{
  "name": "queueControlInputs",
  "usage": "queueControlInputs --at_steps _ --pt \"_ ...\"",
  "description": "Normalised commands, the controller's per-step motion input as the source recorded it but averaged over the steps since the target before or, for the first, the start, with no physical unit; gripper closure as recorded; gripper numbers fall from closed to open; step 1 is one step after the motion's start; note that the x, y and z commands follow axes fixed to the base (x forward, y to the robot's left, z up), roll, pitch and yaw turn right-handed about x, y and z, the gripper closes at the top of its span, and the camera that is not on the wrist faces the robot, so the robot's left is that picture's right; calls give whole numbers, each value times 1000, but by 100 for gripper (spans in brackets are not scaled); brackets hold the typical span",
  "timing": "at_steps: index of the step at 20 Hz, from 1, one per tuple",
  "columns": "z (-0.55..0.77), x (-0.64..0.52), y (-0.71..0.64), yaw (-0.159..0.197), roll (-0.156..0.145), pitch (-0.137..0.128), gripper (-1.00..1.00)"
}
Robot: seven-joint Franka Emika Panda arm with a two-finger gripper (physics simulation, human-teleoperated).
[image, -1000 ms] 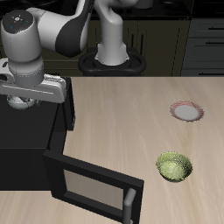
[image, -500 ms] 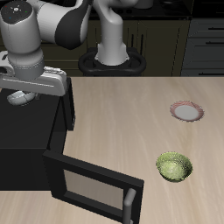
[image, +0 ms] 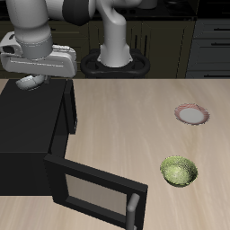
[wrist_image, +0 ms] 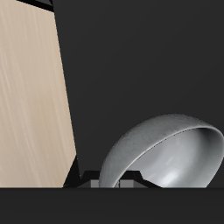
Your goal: Place the white bowl on the plate
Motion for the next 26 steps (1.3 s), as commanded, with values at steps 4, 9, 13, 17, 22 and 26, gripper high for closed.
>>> queueControlInputs --at_steps 4,9,13,17,22,26 --pt "297 -426 403 28 42 -54 100" --pt "192 -350 199 -7 -4 -41 100" --pt "77 -272 59 5 -14 10 100" --pt "107 -489 132 62 -65 -50 100" --pt "-115 -292 275 20 -21 -5 100" --pt "-124 -185 346 28 39 3 100"
